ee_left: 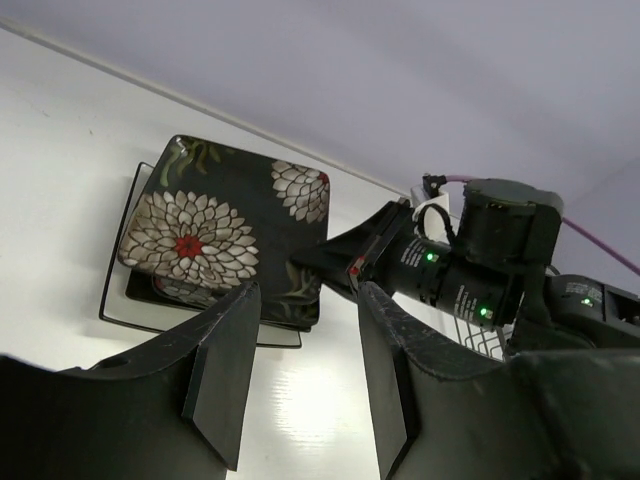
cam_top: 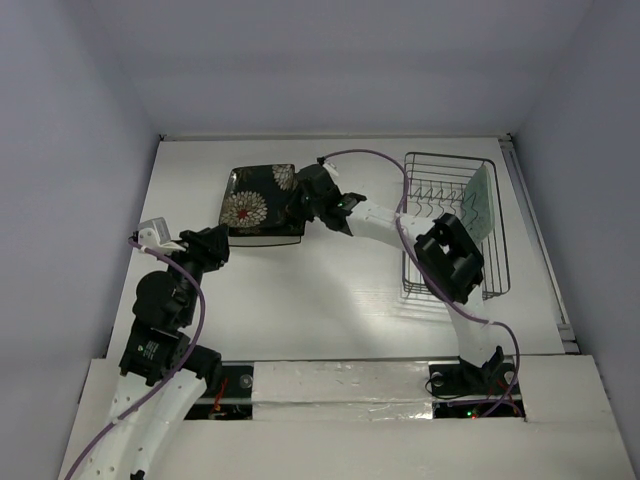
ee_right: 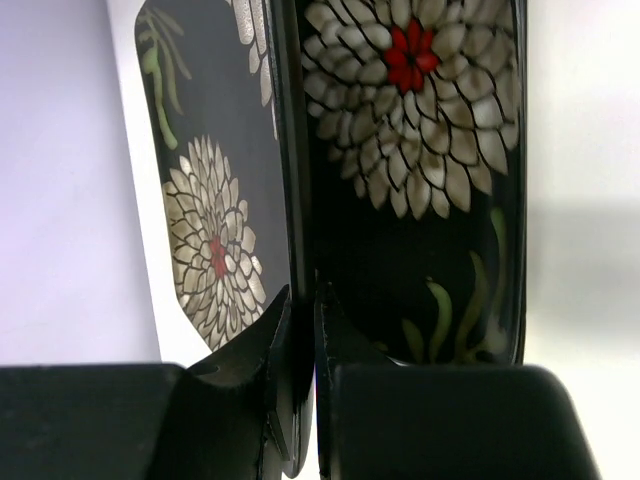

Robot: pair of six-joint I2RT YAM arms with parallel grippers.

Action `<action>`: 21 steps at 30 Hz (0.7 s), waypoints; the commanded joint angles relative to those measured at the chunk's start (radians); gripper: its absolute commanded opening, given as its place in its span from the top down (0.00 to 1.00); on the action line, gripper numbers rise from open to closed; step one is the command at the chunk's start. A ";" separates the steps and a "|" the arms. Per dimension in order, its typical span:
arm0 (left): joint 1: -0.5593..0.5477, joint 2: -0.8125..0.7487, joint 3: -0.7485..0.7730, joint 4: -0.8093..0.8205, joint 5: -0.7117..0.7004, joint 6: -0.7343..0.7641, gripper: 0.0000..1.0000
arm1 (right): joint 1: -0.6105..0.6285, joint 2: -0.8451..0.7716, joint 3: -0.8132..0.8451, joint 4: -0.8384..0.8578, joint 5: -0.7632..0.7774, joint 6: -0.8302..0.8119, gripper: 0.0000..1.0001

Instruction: Unload the plates from the dish rack

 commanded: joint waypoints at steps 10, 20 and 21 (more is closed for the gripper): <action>-0.004 0.000 -0.015 0.047 0.004 0.004 0.60 | -0.003 -0.074 -0.041 0.251 0.006 0.033 0.98; -0.004 0.000 -0.015 0.047 0.004 0.004 0.60 | -0.012 -0.019 0.055 0.071 -0.020 -0.049 0.61; -0.004 -0.002 -0.015 0.049 0.004 0.004 0.60 | -0.023 -0.011 0.078 0.017 -0.023 -0.070 0.57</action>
